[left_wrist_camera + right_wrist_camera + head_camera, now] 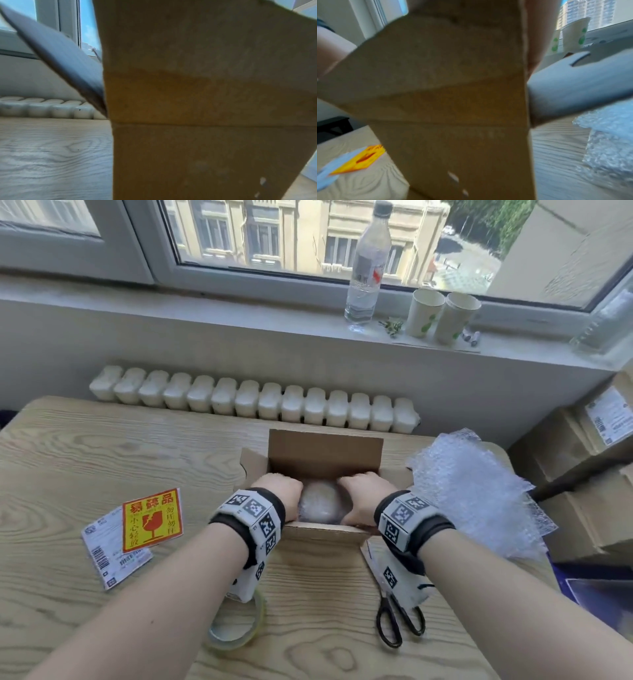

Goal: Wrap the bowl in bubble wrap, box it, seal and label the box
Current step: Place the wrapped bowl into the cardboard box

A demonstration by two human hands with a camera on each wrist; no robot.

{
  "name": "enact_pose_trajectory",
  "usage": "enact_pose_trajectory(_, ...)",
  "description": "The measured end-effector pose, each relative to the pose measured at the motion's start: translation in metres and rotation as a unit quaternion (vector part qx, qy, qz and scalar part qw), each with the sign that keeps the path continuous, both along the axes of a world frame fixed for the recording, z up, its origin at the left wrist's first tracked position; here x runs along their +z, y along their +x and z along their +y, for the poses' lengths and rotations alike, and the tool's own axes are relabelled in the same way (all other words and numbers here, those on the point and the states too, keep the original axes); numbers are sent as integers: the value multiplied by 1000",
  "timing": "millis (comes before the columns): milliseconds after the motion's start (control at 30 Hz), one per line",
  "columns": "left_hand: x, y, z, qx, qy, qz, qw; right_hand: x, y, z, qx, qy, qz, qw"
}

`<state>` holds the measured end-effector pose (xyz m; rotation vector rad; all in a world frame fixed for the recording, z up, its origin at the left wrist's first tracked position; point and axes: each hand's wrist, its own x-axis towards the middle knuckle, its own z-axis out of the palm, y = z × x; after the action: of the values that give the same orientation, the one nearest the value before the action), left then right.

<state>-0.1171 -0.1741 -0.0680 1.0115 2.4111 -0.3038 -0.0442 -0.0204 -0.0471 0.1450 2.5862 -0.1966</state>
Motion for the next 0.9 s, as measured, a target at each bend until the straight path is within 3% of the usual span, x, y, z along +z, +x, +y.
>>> enact_pose_trajectory(200, -9, 10, -10, -62, -27, 4, 998, 1, 6, -5, -22, -24, -64, 997)
enact_pose_trajectory(433, -26, 12, -22, -87, -81, -7, 993, -11, 21, -22, 65, 90, -109, 988)
enact_pose_trajectory(567, -15, 21, -19, -108, -68, 13, 992, -8, 25, -25, 58, 86, -94, 990)
enact_pose_trajectory(667, -23, 19, -21, -80, -51, -6, 995, -6, 32, -29, 42, 83, -80, 992)
enact_pose_trajectory(800, -20, 23, -20, -63, -4, 4, 998, -7, 37, -26, -5, 114, 10, 993)
enact_pose_trajectory(900, -18, 28, -23, -73, 64, 44, 994, -13, 37, -32, 18, 147, -22, 989)
